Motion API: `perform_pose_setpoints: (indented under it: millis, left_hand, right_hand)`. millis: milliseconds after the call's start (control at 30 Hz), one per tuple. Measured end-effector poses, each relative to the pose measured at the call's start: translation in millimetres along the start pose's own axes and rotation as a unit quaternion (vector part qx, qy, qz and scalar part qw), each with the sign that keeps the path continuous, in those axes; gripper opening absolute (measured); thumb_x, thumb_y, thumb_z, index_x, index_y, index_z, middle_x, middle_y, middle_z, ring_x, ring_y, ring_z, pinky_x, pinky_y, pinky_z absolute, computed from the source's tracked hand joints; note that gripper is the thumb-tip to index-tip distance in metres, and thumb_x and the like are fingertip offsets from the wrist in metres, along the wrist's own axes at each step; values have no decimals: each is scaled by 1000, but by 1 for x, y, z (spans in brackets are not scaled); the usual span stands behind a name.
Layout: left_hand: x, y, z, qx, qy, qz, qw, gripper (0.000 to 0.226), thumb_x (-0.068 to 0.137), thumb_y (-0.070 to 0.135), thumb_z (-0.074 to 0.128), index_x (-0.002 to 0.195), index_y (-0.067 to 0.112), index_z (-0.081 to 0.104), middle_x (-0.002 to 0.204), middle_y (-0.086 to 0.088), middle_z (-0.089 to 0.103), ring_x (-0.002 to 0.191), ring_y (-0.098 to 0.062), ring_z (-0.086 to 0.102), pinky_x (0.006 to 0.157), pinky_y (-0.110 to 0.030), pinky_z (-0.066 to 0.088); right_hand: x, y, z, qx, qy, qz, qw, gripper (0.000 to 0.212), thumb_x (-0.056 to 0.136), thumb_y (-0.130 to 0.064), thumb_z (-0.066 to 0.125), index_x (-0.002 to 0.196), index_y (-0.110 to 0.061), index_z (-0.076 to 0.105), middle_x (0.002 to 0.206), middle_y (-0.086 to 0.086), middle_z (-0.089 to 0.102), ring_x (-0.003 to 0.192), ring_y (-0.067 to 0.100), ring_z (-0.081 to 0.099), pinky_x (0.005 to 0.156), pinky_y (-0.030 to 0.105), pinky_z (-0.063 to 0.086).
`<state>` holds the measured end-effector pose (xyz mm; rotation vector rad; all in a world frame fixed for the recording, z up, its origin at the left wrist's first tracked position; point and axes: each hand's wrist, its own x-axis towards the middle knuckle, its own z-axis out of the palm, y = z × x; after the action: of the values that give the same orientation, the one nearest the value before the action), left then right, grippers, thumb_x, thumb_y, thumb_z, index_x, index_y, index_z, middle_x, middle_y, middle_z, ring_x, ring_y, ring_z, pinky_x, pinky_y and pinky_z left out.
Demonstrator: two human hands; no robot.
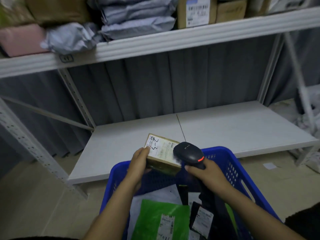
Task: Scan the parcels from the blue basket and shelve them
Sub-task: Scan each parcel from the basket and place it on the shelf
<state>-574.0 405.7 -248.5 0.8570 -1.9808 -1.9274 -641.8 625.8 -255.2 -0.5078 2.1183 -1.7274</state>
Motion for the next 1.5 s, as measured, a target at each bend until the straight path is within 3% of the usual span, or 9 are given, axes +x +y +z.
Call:
perform_pose_setpoints:
  millis: [133,267,467,567,700,867,1167,1333,1500]
  left_hand:
    - [-7,46,25,32,-62,48,996,51,100,40,40,149,33,26,136,-1,56,110,-18,59,77,-32,54]
    - [-14,97,32,81,-128,94,984,69,100,44,42,149,49,-6,141,2,49,110,-23,62,86,-38,54]
    - [-26,165,37,163,-198,195,947,88,84,53,65,150,45,7,145,3,42,121,-17,50,95,-40,53]
    - [-37,191,38,216,-201,232,927,111,67,53,81,150,44,7,148,11,20,132,-15,32,105,-41,44]
    - [-46,225,39,259,-264,257,893,119,68,25,85,151,38,1,152,4,26,126,-15,44,83,-22,53]
    - [-55,269,60,282,-187,341,877,93,70,22,84,144,23,30,136,8,48,111,-3,50,80,-9,41]
    - [-54,338,164,169,-7,482,860,95,56,41,86,135,20,39,129,5,49,117,-14,51,94,-30,47]
    - [-47,362,227,189,30,517,834,116,54,66,74,148,37,12,146,-1,38,131,-23,41,104,-47,43]
    - [-41,365,307,227,-5,539,811,100,70,61,72,144,54,4,141,-7,29,126,-27,43,100,-36,41]
  right_hand:
    - [0,-29,-9,49,85,-18,995,13,83,-19,75,91,-25,67,90,-6,73,87,8,67,73,24,49]
    - [5,-68,-32,148,127,-34,980,17,86,-12,71,102,-15,67,96,5,74,92,22,70,83,36,58]
    - [-1,-131,-52,169,177,-70,967,19,85,-13,70,104,-12,67,98,6,74,89,20,71,70,30,60]
    - [-4,-158,-65,168,205,-83,961,20,86,-18,69,105,-15,65,97,4,73,88,20,69,66,28,55]
    - [-4,-188,-95,175,242,-91,950,21,81,-21,72,100,-12,70,89,8,74,84,26,69,76,42,59]
    - [-6,-225,-135,186,255,-132,940,16,83,-21,72,94,-10,71,83,12,71,73,26,67,62,34,55]
    - [6,-274,-239,168,328,-190,910,11,86,-14,68,84,-4,65,69,11,64,55,24,62,52,31,51]
    - [24,-273,-300,123,370,-199,899,16,83,-16,70,86,0,66,66,10,65,49,23,60,53,33,48]
    - [39,-256,-358,135,401,-194,885,16,84,-14,69,87,1,66,67,16,68,54,27,66,56,34,51]
